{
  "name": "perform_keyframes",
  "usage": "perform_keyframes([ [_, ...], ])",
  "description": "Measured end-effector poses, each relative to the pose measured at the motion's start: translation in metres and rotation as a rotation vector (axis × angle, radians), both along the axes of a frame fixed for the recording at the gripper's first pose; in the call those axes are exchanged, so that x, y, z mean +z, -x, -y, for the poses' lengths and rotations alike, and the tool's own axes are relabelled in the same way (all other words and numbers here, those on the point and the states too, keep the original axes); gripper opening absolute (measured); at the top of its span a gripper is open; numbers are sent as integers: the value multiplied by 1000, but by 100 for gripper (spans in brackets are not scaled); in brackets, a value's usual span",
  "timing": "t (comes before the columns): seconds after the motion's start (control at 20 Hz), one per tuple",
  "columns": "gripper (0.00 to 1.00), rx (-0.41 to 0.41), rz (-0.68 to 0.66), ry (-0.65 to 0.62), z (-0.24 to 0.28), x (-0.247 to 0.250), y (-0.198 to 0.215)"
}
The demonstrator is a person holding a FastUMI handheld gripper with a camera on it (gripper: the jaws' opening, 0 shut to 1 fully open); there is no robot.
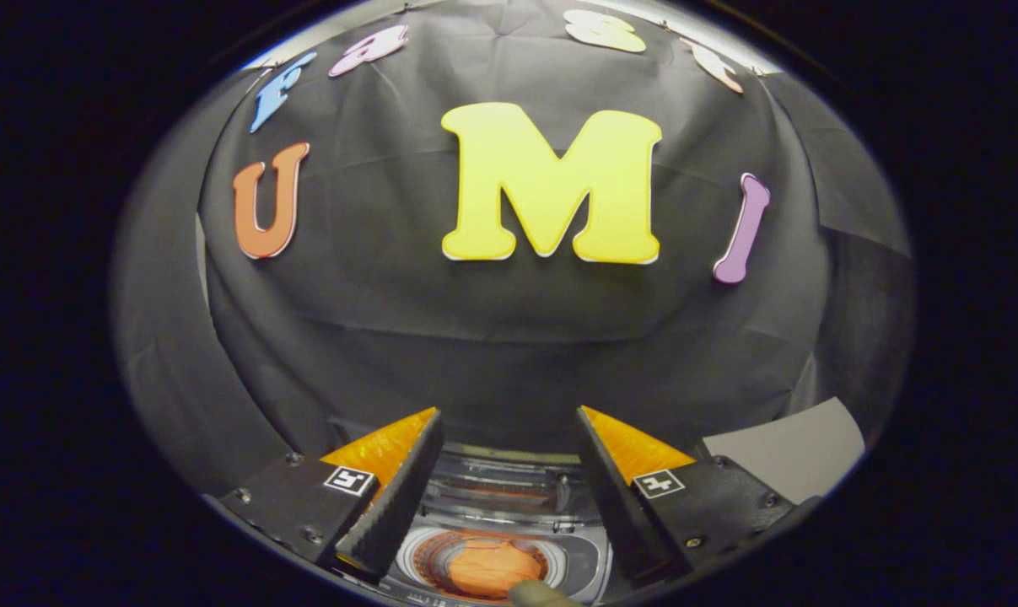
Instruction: Put the clothes into the washing machine and then close the washing machine lid.
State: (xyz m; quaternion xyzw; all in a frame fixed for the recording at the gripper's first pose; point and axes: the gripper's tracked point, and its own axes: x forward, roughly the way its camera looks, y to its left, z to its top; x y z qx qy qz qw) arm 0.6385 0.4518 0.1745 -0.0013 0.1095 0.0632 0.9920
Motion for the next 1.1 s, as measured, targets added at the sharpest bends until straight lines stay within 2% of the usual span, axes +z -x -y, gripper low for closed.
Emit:
perform_keyframes([
  [0.2,97,-38,-15,-9,1,11,-35],
  [0.55,97,-67,-130,-40,-9,-25,-75],
  [0.95,97,-119,-274,-30,-3,-86,-97],
  [1.1,97,-122,-239,-40,-3,-83,-95],
])
